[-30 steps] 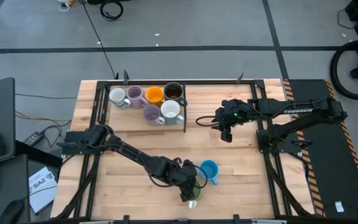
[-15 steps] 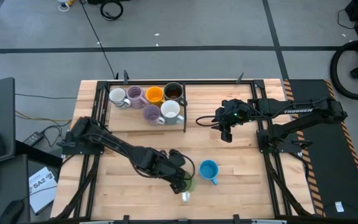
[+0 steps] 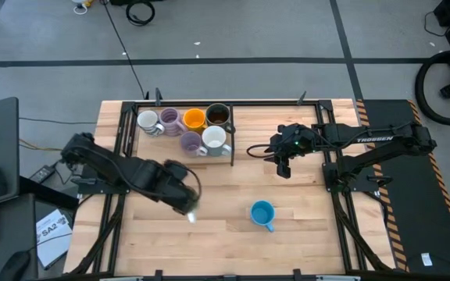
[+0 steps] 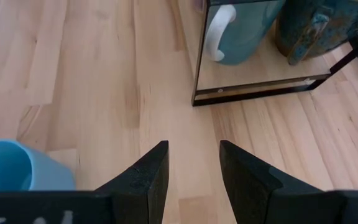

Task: Place coffee mugs
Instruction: Put the green mug on the shelf

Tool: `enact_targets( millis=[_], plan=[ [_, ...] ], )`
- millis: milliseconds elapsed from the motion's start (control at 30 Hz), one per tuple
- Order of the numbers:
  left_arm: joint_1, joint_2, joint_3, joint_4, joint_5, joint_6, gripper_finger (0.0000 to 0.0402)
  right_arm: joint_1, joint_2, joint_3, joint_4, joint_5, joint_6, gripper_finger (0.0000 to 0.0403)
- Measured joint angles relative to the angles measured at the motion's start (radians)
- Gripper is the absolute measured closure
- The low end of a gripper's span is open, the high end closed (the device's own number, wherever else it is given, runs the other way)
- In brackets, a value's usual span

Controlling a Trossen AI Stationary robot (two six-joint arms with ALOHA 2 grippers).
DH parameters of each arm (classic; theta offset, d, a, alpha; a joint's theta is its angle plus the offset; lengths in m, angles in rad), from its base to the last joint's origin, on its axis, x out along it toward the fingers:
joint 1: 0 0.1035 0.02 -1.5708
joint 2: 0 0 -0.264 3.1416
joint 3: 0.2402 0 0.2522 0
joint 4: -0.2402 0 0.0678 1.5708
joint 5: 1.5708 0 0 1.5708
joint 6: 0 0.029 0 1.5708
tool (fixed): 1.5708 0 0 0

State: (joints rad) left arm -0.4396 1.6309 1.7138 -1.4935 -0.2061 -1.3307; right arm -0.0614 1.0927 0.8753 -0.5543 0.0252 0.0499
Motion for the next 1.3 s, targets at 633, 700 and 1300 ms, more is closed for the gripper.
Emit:
enact_targets(
  millis=[633,700,1300],
  plan=[
    [0.223,-0.152,-0.269,-0.074,0.004,0.172,0.0377,0.000,0.000,0.000,0.001,0.000,0.000,0.0255],
    [0.266,-0.186,-0.327,-0.077,0.005,0.184,0.0376,0.000,0.000,0.000,0.000,0.000,0.000,0.0255],
    [0.618,-0.316,-0.598,0.054,0.001,0.277,0.0375,0.000,0.000,0.000,0.004,0.000,0.000,0.0255]
  ],
)
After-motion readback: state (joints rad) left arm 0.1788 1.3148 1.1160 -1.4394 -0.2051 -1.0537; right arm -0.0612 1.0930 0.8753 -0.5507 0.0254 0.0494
